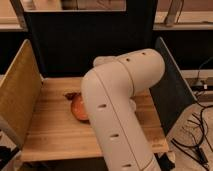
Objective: Drag the ceramic bowl in a circle
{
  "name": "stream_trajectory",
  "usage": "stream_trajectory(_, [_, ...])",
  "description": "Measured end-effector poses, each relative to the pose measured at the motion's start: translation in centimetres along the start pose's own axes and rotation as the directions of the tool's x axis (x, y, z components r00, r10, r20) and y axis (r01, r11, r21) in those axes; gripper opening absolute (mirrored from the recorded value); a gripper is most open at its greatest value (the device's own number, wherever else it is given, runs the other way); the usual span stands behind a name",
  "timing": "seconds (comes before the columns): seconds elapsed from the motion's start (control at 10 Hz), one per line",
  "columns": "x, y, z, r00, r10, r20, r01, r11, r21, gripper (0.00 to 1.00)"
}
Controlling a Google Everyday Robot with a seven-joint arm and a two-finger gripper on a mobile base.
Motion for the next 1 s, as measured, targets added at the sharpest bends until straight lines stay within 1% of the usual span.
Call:
stream_trajectory(0.1, [0.7,0.4,0.1,1.000,-0.016,-0.003,0.016,1.000,0.002,0.00])
stream_trajectory(0.2, [2.1,0.4,0.2,1.000,-0.022,-0.012,0.022,1.000,0.008,0.00])
stream_trajectory(0.3, [3.4,-0.1,0.3,1.000,-0.012,-0.021,0.012,1.000,0.014,0.00])
stream_trajectory(0.4, [4.5,-1.0,0.2,1.000,0.017,-0.024,-0.017,1.000,0.017,0.00])
stream_trajectory(0.5, [5.1,-1.7,0.1,0.999,0.041,-0.023,-0.041,0.999,0.017,0.00])
stream_trajectory(0.6, [5.5,-3.0,-0.1,0.997,0.080,-0.013,-0.080,0.997,0.014,0.00])
stream_trajectory(0.7, [5.5,-4.6,-0.2,0.993,0.121,-0.002,-0.121,0.993,0.012,0.00])
stream_trajectory(0.8, [5.3,-5.7,-0.3,0.989,0.148,0.004,-0.148,0.989,0.004,0.00])
stream_trajectory(0.9, [4.6,-7.0,-0.5,0.983,0.181,0.014,-0.181,0.983,-0.019,0.00])
stream_trajectory(1.0, [3.8,-7.8,-0.5,0.980,0.199,0.017,-0.198,0.979,-0.042,0.00])
